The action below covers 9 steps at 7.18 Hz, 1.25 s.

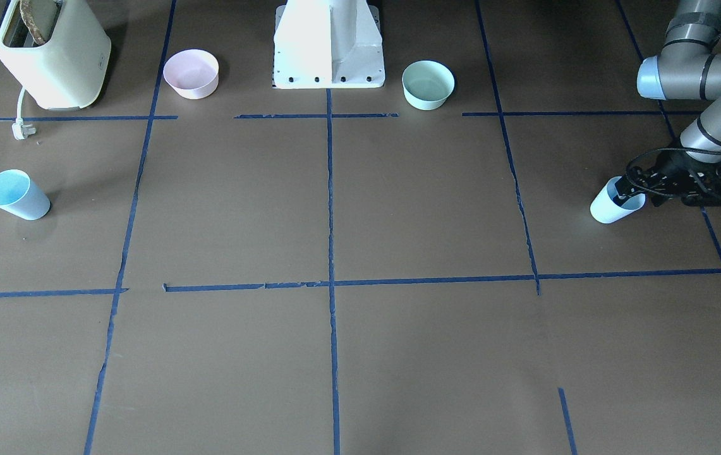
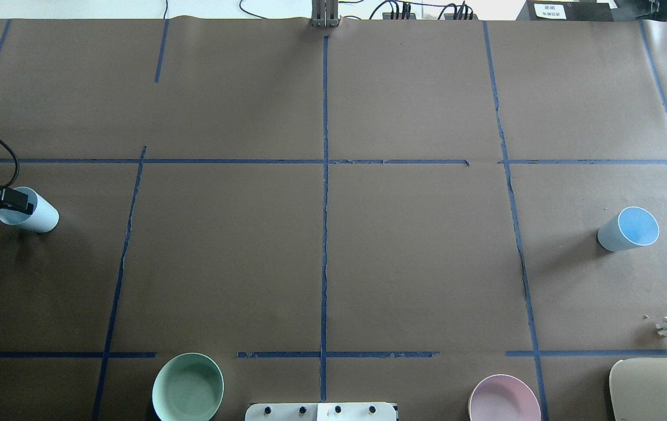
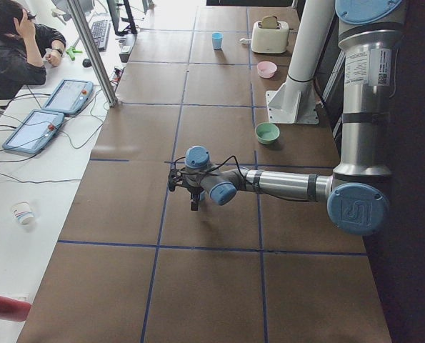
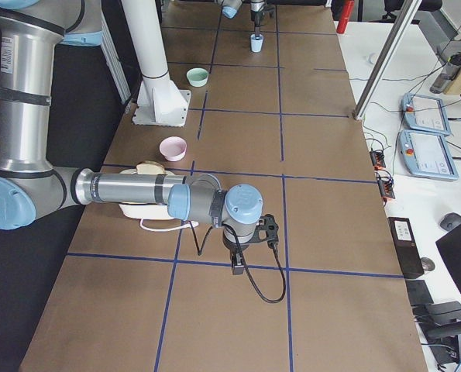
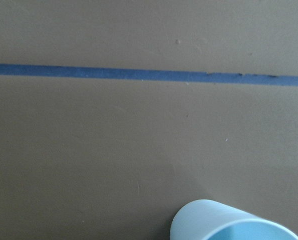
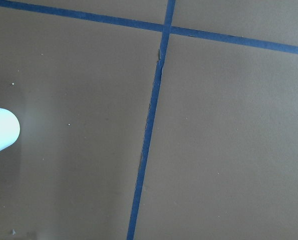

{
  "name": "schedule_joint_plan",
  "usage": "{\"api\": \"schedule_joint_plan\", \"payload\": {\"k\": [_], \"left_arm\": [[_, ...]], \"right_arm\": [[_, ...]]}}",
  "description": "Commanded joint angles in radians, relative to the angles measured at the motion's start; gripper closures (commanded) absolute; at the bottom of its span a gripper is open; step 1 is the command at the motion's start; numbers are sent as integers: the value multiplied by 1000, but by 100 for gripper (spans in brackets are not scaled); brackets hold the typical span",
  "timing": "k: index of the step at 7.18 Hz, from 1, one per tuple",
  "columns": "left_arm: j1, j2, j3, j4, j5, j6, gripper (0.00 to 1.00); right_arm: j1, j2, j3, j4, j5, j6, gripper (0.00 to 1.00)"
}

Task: Stack blue cups with both arms
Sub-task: 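Reach the left gripper down and close it around the light-blue cup, then carry the cup with the left gripper to the table's center and set it down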

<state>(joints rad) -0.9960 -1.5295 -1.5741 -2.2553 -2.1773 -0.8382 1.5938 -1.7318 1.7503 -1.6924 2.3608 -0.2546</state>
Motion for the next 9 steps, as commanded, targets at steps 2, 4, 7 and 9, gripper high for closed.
{"api": "schedule_joint_plan", "payload": {"k": [2,4,7,9], "left_arm": [[10,-9,8,2,13,-1,97],[10,-11,-9,3,5,-2,100],[10,-232,-115,361,-12,-4,100],[80,-474,-106,547,-3,-136,100]], "right_arm": [[0,0,0,0,0,0,0],[0,0,0,-1,0,0,0],[0,-2,2,0,2,0,0],[0,-5,2,-1,23,0,0]]}}
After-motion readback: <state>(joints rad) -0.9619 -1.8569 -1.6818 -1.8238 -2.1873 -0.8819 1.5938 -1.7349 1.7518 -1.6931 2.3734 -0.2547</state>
